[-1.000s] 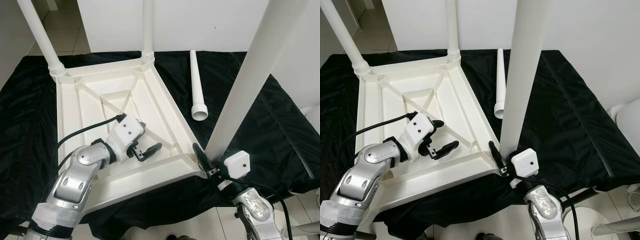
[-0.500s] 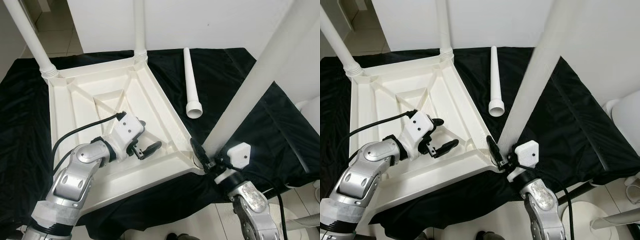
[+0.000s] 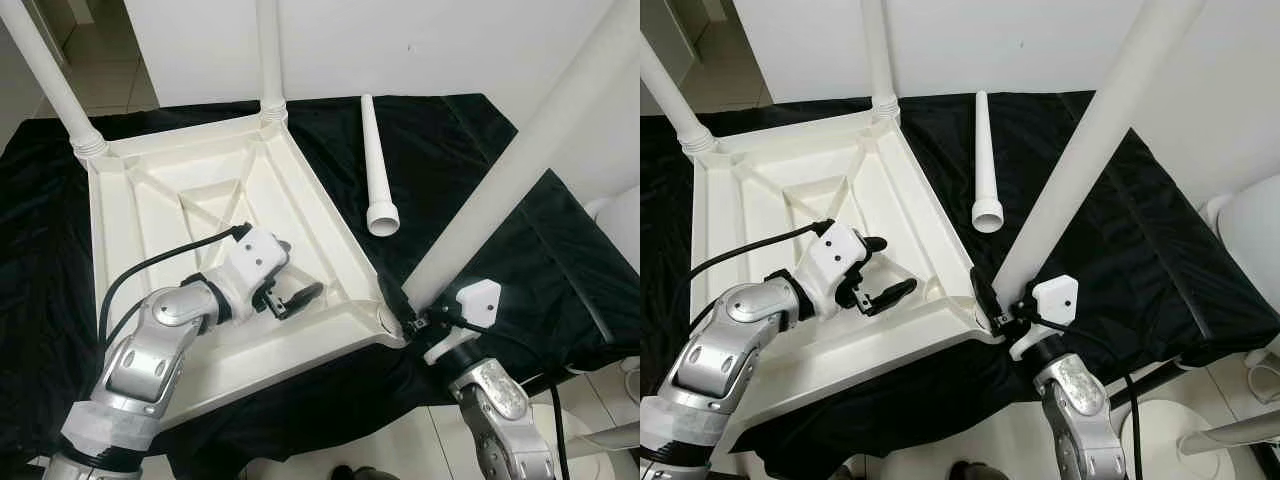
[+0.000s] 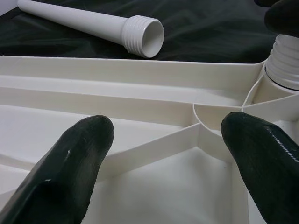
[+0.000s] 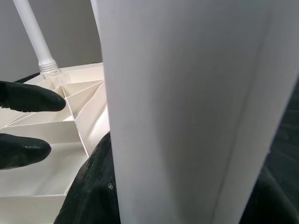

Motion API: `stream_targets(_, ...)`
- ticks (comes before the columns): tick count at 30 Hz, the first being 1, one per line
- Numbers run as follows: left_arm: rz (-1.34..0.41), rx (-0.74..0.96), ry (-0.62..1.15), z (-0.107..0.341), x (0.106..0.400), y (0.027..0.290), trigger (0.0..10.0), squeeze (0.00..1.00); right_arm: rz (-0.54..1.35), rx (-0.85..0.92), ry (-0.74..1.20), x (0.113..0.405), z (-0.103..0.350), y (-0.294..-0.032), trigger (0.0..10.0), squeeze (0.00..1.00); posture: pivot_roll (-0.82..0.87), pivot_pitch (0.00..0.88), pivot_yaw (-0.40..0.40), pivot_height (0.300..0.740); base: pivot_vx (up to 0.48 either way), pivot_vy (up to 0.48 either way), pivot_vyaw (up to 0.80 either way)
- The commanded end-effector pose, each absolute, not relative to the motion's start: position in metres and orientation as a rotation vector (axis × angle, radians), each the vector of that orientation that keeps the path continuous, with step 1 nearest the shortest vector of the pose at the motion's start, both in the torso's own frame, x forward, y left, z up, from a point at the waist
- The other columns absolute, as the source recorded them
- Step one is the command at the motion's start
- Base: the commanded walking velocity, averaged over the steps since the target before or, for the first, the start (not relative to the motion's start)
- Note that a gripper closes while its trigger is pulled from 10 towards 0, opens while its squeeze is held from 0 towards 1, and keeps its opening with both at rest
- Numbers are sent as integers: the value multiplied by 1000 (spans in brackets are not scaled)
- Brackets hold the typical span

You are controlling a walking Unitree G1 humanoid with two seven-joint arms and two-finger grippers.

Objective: Building children table

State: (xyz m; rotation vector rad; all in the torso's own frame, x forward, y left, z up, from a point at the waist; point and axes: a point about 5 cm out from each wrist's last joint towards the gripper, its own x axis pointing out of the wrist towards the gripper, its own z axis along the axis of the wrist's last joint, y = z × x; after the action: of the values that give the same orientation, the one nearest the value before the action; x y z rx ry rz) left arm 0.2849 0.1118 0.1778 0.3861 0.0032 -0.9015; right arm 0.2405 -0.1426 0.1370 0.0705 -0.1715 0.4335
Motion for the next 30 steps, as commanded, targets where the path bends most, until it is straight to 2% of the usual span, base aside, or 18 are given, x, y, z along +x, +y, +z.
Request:
stream_targets(1,-897,390,5,177,282,111,10000,0,406,68,121,234,88,-143,10000,0,53,127,12,740,0,0,0)
stream_targets(4,-896,391,6,176,282,111,10000,0,404,50,125,234,88,-144,10000,0,51,126,9,740,0,0,0)
stream_targets(7,-897,390,8,176,281,112,10000,0,418,-58,41,231,92,-143,10000,0,51,125,6,740,0,0,0)
stream_targets(13,-891,388,7,176,281,113,10000,0,429,-69,-73,220,94,-142,10000,0,51,129,9,740,0,0,0)
stream_targets(23,-892,391,10,176,280,114,10000,0,410,-103,-87,215,88,-146,10000,0,52,131,17,740,0,0,0)
stream_targets(30,-894,394,11,177,280,115,10000,0,436,-95,-25,220,85,-146,10000,0,51,133,20,740,0,0,0)
